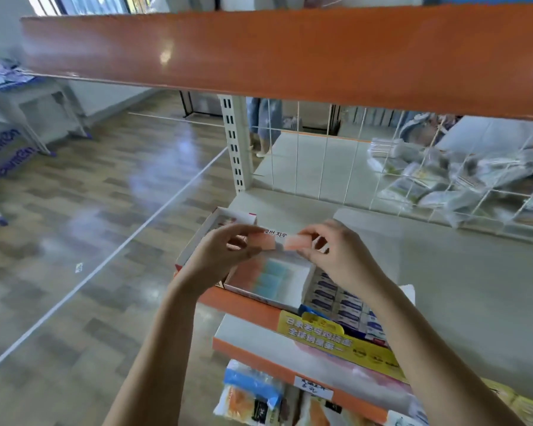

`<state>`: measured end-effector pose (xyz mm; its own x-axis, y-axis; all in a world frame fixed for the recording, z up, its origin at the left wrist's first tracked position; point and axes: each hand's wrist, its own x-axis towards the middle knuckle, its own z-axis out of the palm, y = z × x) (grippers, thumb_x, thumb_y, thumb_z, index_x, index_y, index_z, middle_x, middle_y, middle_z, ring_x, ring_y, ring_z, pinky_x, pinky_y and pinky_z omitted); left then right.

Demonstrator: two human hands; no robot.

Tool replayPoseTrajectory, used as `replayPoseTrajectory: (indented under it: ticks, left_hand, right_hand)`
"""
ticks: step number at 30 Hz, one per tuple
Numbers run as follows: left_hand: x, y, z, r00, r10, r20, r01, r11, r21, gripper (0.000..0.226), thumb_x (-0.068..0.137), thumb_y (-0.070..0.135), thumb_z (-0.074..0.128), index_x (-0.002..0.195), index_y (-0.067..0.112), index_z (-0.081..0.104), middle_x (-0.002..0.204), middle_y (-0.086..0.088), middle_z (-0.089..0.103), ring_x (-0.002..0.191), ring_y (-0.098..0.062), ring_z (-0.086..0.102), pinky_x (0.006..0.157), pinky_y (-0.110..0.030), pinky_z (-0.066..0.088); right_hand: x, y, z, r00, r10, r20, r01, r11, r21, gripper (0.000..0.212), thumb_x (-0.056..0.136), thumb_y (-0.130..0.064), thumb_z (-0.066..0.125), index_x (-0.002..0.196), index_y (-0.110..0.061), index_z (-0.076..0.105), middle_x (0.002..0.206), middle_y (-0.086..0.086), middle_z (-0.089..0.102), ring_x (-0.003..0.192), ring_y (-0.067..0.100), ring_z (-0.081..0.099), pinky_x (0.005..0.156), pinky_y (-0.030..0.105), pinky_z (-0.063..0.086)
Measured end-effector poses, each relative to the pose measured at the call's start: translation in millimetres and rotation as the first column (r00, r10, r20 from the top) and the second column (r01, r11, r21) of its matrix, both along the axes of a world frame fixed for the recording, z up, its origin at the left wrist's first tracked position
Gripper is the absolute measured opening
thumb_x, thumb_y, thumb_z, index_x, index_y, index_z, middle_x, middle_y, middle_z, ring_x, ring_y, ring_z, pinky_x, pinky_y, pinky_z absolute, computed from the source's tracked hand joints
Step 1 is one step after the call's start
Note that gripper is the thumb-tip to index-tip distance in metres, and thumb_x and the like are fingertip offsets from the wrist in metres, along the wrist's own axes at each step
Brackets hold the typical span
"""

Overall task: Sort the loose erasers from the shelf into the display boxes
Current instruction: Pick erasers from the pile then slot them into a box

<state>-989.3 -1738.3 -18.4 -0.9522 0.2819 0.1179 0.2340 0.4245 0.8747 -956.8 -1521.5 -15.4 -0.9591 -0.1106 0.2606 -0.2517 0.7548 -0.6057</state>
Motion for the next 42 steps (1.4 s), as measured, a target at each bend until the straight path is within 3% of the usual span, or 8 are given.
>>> replayPoseTrajectory:
  ticks: [4,8,17,23,30,36,42]
  left_hand:
    - [-21,-16,-5,1.0,-0.023,-0.007,0.023,1.0,-0.002,0.037,0.079,0.004,0.071,0.095,0.036,0.064,0.084,0.017,0.064,0.068,0.006,0.06,0.065,-0.009,0.048]
    - [-46,-33,-9,0.992,-0.128,0.013,0.128,0.991,-0.04,0.037,0.079,0.008,0.072,0.103,0.035,0.063,0.095,0.015,0.067,0.077,-0.002,0.063,0.072,-0.015,0.052]
    - [-76,-55,-6,0.957,-0.288,0.025,0.289,0.956,-0.044,0.035,0.082,0.014,0.069,0.11,0.033,0.063,0.092,0.016,0.064,0.077,0.004,0.061,0.064,-0.01,0.048]
    - [-81,-61,-12,0.939,-0.343,0.029,0.344,0.939,-0.02,0.034,0.082,0.014,0.068,0.11,0.033,0.064,0.094,0.014,0.065,0.078,0.001,0.062,0.067,-0.013,0.049]
    - [-83,-71,-15,0.925,-0.377,0.041,0.377,0.926,-0.016,0.033,0.082,0.015,0.069,0.106,0.037,0.063,0.093,0.013,0.066,0.078,-0.001,0.064,0.068,-0.019,0.053]
    - [-88,-76,-16,0.921,-0.384,0.071,0.385,0.923,-0.003,0.033,0.083,0.016,0.068,0.102,0.043,0.061,0.093,0.012,0.065,0.08,-0.005,0.065,0.064,-0.017,0.05]
    - [-91,-80,-15,0.919,-0.387,0.079,0.389,0.921,-0.021,0.034,0.083,0.018,0.068,0.097,0.048,0.06,0.093,0.011,0.065,0.079,-0.004,0.065,0.061,-0.015,0.051]
  right_hand:
    - [-16,-24,-5,0.999,-0.051,0.003,0.05,0.986,0.162,0.032,0.084,-0.033,0.066,0.113,-0.018,0.063,0.103,-0.004,0.056,0.086,0.01,0.052,0.07,0.019,0.04]
    - [-30,-52,-5,0.987,-0.146,0.068,0.12,0.949,0.291,0.034,0.085,-0.037,0.063,0.112,-0.016,0.062,0.102,-0.001,0.054,0.084,0.012,0.046,0.068,0.024,0.036]
    - [-37,-97,-32,0.956,-0.291,0.033,0.248,0.864,0.439,0.021,0.09,-0.013,0.052,0.11,-0.014,0.06,0.106,0.0,0.055,0.101,0.017,0.051,0.077,0.026,0.043]
    - [-33,-111,-52,0.934,-0.356,-0.038,0.339,0.847,0.409,0.027,0.09,-0.014,0.056,0.117,-0.013,0.059,0.113,0.001,0.058,0.106,0.018,0.054,0.087,0.03,0.048]
    - [-33,-119,-61,0.9,-0.426,-0.087,0.43,0.839,0.334,0.022,0.089,-0.022,0.061,0.11,-0.013,0.06,0.105,0.001,0.063,0.099,0.017,0.059,0.076,0.025,0.048]
    - [-31,-117,-64,0.876,-0.482,-0.014,0.469,0.846,0.252,0.028,0.093,-0.029,0.054,0.119,-0.019,0.058,0.12,-0.004,0.058,0.114,0.011,0.05,0.08,0.016,0.03]
    - [-29,-111,-66,0.858,-0.508,0.071,0.485,0.848,0.214,0.031,0.09,-0.028,0.059,0.12,-0.018,0.062,0.113,0.002,0.058,0.104,0.016,0.054,0.085,0.021,0.039]
